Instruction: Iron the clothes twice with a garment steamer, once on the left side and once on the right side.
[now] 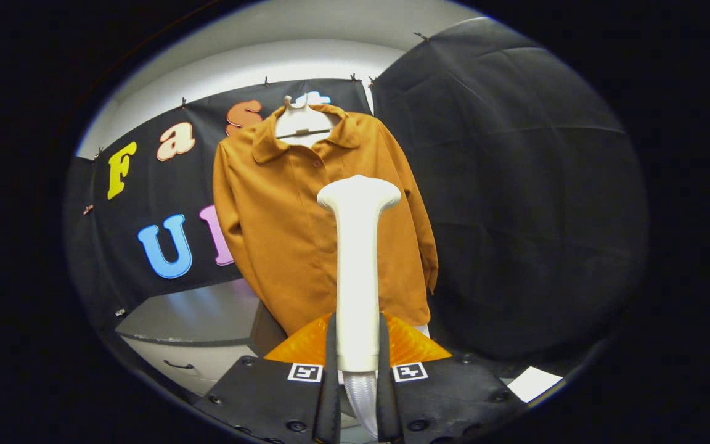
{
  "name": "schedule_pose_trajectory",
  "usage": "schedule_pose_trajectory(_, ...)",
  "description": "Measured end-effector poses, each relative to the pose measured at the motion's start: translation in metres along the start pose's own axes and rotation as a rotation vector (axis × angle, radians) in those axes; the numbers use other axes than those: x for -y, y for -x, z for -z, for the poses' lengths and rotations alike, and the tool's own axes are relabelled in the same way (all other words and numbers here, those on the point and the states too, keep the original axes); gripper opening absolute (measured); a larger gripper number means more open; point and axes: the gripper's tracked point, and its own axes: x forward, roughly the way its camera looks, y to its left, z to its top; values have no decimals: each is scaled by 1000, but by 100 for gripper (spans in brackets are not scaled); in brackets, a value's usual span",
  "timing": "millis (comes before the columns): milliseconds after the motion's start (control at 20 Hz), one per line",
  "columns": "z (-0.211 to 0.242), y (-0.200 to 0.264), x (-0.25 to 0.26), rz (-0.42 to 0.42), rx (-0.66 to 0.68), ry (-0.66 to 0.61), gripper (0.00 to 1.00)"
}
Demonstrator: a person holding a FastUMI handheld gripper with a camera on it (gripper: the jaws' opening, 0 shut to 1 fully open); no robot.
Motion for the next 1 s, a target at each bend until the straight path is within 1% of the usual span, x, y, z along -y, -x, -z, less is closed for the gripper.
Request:
schedule_pose_trajectory(150, -37, 9, -25, -19, 59, 12, 27)
schedule_pose_trajectory(350, -69, 21, -67, -49, 108, 51, 26)
schedule_pose_trajectory(700, -100, 35, -150, -142, 174, 85, 26)
schedule_pose_trajectory(1000, -122, 60, -204, -219, 233, 97, 26)
